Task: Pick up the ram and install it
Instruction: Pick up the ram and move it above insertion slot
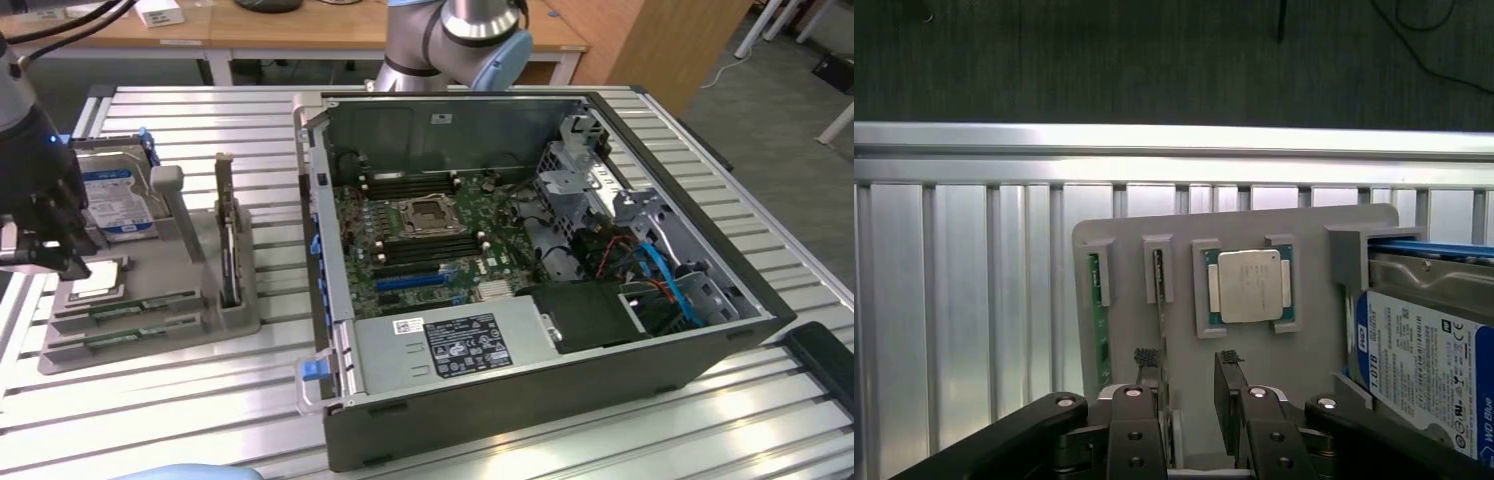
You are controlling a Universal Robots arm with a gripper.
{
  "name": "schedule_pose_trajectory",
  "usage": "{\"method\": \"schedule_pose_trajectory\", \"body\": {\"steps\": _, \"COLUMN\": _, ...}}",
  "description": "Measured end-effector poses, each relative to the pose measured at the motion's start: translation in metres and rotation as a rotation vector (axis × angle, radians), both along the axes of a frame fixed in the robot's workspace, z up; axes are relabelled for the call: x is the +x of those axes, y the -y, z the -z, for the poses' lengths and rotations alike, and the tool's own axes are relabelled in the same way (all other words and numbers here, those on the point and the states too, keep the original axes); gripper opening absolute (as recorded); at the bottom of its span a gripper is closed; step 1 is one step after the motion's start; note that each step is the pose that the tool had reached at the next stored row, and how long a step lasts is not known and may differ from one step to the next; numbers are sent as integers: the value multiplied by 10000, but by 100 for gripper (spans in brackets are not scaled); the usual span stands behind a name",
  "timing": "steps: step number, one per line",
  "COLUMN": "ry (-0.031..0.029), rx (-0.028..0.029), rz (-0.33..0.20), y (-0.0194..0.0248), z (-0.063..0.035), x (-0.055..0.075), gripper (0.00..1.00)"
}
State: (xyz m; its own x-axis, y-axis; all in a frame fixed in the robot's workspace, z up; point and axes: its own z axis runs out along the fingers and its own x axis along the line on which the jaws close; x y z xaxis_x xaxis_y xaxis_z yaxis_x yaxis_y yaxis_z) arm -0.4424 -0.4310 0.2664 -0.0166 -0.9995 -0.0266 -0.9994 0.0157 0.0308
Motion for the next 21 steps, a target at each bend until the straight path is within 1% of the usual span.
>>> {"method": "schedule_pose_trajectory", "body": {"steps": 8, "ry": 1, "rx": -12, "rz": -1, "y": 161, "z": 3, "x": 0, "gripper": 35}}
{"method": "schedule_pose_trajectory", "body": {"steps": 9, "ry": 1, "rx": -15, "rz": -1, "y": 175, "z": 4, "x": 1, "gripper": 35}}
{"method": "schedule_pose_trajectory", "body": {"steps": 15, "ry": 1, "rx": -26, "rz": -3, "y": 181, "z": 9, "x": 2, "gripper": 35}}
{"method": "schedule_pose_trajectory", "body": {"steps": 21, "ry": 1, "rx": -56, "rz": -44, "y": 197, "z": 80, "x": 28, "gripper": 35}}
